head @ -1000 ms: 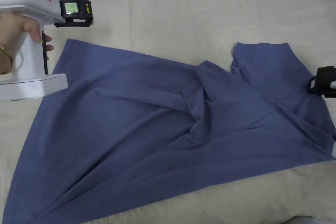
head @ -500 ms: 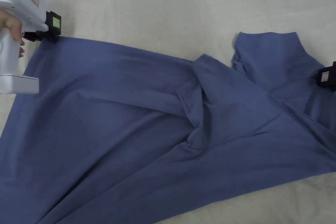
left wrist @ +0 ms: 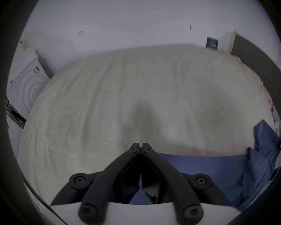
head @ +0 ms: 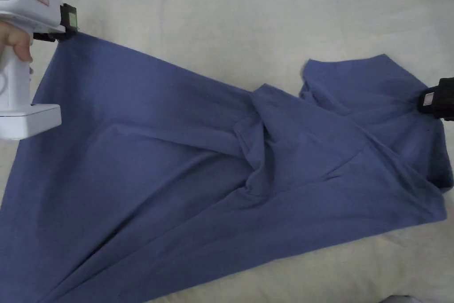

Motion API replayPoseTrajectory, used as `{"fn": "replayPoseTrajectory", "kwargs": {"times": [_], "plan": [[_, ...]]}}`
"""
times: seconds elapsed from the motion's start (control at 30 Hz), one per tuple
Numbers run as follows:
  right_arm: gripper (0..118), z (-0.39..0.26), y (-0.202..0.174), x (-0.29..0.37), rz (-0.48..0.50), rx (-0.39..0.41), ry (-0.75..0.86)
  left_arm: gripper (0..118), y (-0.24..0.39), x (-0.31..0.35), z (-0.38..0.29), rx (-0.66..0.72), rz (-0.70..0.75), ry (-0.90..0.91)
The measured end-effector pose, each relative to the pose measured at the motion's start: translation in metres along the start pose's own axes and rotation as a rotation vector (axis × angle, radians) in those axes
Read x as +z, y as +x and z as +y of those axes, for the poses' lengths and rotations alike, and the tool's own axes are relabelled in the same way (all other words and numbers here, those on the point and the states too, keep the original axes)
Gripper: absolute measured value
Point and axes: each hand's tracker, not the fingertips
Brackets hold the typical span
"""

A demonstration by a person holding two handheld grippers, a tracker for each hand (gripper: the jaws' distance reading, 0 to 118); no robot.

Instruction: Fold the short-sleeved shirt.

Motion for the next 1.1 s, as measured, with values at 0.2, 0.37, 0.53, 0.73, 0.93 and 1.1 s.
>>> {"fn": "replayPoseTrajectory", "kwargs": {"times": [0.2, 0.37, 0.53, 0.73, 0.93, 1.1], "plan": [[1, 0.018, -0.007, 0.067, 0.039, -0.055, 0.124, 0, -0.011, 0.121, -0.002, 0.055, 0.052, 0.158], [1, 0.037, -0.02, 0.146, 0.044, -0.04, 0.277, 0, -0.037, 0.219, -0.004, 0.131, 0.087, 0.309], [1, 0.046, -0.034, 0.225, 0.088, -0.034, 0.417, 0, -0.07, 0.298, 0.001, 0.227, 0.115, 0.485], [1, 0.054, -0.053, 0.309, 0.125, 0.01, 0.559, 0, -0.087, 0.384, 0.014, 0.24, 0.137, 0.636], [1, 0.062, -0.068, 0.384, 0.131, 0.048, 0.685, 0, -0.103, 0.446, 0.025, 0.295, 0.133, 0.733], [1, 0.093, -0.08, 0.421, 0.098, 0.087, 0.746, 0, -0.105, 0.469, 0.041, 0.265, 0.184, 0.779]]}}
